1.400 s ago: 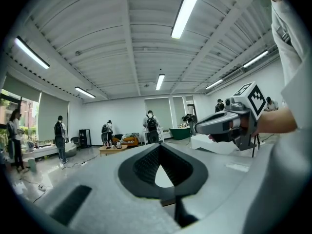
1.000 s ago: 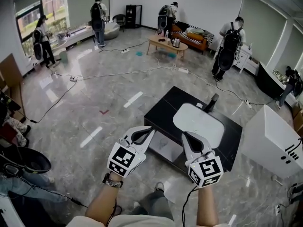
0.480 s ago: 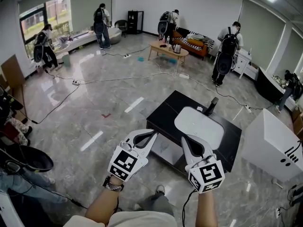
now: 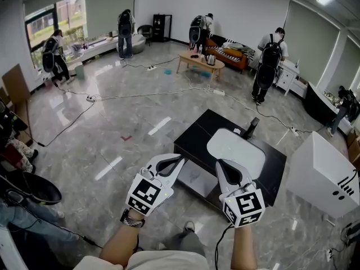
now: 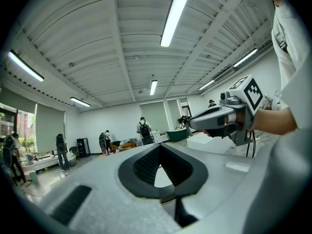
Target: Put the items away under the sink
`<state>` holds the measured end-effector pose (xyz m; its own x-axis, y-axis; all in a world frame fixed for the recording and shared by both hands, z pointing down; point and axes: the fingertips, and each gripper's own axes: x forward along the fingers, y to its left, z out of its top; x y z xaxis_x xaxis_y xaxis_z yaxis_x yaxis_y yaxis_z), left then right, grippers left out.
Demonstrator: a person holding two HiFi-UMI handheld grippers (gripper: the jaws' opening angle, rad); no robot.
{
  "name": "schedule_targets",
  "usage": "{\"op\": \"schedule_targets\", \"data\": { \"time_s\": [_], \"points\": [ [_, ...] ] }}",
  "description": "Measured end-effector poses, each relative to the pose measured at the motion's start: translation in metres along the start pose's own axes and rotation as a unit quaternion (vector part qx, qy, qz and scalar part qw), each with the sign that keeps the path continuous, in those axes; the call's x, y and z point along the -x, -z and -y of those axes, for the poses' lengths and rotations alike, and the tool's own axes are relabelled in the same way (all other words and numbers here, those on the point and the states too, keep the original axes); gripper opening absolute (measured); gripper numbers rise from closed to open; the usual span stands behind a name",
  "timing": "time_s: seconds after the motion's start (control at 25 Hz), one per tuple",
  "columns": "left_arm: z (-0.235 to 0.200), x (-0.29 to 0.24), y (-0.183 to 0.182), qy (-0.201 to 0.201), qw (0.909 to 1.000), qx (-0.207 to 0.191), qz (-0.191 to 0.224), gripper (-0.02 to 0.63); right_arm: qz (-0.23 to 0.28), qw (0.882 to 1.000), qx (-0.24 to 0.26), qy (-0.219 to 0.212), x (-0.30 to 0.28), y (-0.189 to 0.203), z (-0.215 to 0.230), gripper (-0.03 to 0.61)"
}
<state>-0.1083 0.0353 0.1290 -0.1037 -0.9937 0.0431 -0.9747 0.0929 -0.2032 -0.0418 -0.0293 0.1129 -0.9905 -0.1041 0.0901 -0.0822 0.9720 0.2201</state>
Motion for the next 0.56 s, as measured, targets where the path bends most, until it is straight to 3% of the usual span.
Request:
{"op": "schedule_targets", "data": {
  "time_s": [0.56],
  "points": [
    [-0.0018,0.0006,0.0005,-0.005,1.0,-0.002,0.001,-0.002,0.003,1.0,0.001,-0.006,0.003,0.0015,-0.001,0.005]
  ]
}}
